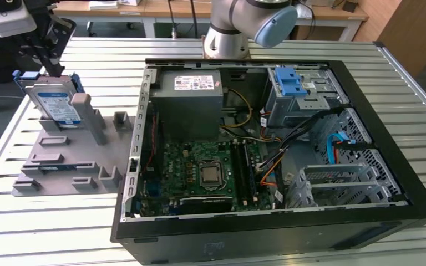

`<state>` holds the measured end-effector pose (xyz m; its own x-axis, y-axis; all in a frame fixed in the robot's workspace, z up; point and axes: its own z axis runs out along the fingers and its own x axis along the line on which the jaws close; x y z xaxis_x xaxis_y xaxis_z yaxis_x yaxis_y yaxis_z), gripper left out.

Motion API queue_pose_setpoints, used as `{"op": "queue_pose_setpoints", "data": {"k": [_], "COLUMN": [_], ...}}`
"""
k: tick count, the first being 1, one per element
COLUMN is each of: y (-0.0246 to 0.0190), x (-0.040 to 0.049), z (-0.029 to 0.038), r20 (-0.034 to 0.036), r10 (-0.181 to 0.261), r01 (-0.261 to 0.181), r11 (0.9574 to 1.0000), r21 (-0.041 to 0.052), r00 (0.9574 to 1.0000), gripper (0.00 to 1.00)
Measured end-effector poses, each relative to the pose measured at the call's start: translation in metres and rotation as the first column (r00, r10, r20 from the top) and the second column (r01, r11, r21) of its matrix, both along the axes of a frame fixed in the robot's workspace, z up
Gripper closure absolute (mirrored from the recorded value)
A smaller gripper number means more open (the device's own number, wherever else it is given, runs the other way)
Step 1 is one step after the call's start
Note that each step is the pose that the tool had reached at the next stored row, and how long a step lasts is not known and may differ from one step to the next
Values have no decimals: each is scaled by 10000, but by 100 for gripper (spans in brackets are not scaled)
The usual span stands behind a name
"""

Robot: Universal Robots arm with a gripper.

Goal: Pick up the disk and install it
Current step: 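Reach for the disk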

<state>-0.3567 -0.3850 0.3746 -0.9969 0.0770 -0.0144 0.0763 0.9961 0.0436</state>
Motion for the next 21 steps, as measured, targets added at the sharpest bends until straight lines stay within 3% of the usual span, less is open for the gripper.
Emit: {"op": "queue_pose_setpoints", "data": {"k": [2,17,19,21], "y": [21,24,29,43], "x": [-125,-156,-183,-265], "z": [-10,-24,-25,-32], "r20": [-12,-16,-17,-15], "r10": [-6,-8,-8,-8], "r01": [6,8,8,8], "r11": [10000,10000,10000,10000], "r21": [0,1,0,0], "r00": [10000,10000,10000,10000], "gripper": [89,89,89,89]}}
